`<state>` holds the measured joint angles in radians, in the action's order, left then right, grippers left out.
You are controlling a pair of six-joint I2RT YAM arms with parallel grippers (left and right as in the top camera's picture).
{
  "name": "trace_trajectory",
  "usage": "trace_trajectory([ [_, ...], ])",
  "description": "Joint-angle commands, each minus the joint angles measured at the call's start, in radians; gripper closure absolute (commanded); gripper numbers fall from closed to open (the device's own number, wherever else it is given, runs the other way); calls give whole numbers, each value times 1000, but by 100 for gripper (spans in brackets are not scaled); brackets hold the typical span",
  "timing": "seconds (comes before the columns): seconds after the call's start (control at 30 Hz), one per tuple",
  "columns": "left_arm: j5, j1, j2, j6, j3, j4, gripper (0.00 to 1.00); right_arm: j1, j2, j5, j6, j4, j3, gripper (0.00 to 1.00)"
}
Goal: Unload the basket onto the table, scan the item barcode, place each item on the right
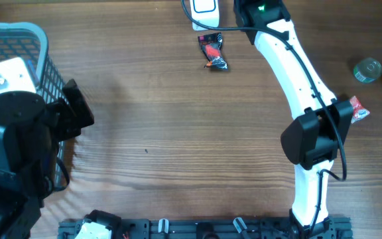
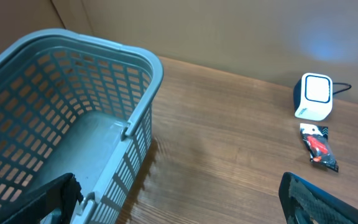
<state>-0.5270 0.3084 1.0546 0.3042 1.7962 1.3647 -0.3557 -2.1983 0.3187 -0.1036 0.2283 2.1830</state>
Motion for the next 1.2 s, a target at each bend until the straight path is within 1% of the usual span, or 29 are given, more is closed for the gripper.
trace_trajectory([
  [0.0,-13,-1,-2,31,3,6,0,-15,-35,22,-2,193,11,0],
  [0.1,-13,-1,-2,48,3,17,0,-31,-35,16,67,333,13,0],
  [0.13,-13,-1,-2,53,3,25,0,-32,-35,-25,99,375,13,0],
  [0.3,-13,-1,-1,71,3,53,0,-23,-42,-206,179,457,13,0],
  [0.43,-13,-1,-1,80,3,55,0,-22,-83,-297,186,563,13,0],
  [0.53,-13,-1,-1,98,3,54,0,-25,-133,-313,210,635,13,0],
  [0.67,-6,-1,-1,98,3,55,0,-25,-167,-322,238,629,13,1],
  [0.8,59,-1,10,98,3,55,0,-24,-201,-309,235,626,13,1],
  [0.97,58,-1,38,97,3,55,0,-25,-236,-306,264,596,13,1],
  [1.17,53,-1,85,97,3,55,0,-25,-302,-286,265,576,13,1],
])
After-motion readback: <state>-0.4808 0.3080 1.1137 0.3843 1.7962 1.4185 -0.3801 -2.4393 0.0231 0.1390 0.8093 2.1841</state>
